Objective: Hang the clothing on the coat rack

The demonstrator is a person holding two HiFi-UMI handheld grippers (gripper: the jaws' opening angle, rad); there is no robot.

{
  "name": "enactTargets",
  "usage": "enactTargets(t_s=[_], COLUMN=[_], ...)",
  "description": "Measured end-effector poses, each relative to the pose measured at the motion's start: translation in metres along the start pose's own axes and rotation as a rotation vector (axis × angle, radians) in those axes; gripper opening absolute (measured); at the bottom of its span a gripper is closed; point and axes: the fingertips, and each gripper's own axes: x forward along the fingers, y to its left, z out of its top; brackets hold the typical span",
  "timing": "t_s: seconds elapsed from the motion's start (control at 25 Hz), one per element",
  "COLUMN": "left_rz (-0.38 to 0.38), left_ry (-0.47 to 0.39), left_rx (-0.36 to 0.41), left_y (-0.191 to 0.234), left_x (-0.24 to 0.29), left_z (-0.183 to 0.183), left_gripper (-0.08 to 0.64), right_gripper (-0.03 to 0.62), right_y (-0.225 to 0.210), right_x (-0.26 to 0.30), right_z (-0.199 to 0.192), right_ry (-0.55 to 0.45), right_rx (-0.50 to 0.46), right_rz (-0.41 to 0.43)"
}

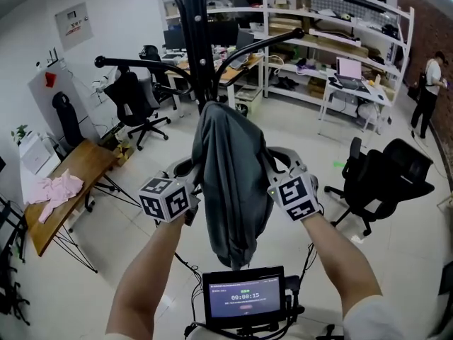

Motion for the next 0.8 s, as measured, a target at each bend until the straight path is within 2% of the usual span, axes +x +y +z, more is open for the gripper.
enactTargets(t_s=[0.24, 0.44, 0.56, 0.8], left_rz=[-0.036, -0.055, -0.033, 0.027], left_ry=[-0.064, -0.013, 0.009, 0.014], left_rx=[0.026, 0.015, -0.039, -0.127], left_y=[-0.023, -0.03, -0.024, -0.016], left_x=[0.0, -0.006, -0.022, -0.064], left_z=[-0.009, -0.035, -0.056, -0.087], left_gripper=[0.032, 0.081, 0.118, 0.12], right_gripper=[0.028, 0.028, 0.029, 0.038], right_y=[0.039, 0.055, 0.056, 0.052], right_x=[-0.006, -0.001, 0.001, -0.005], right_z=[0.003, 0.004, 0.004, 0.001], right_ry=[-0.033, -0.034, -0.026, -0.028], right_rx=[0.046, 0.071, 0.07, 0.062], right_rz=[0.036, 0.038, 0.039, 0.041])
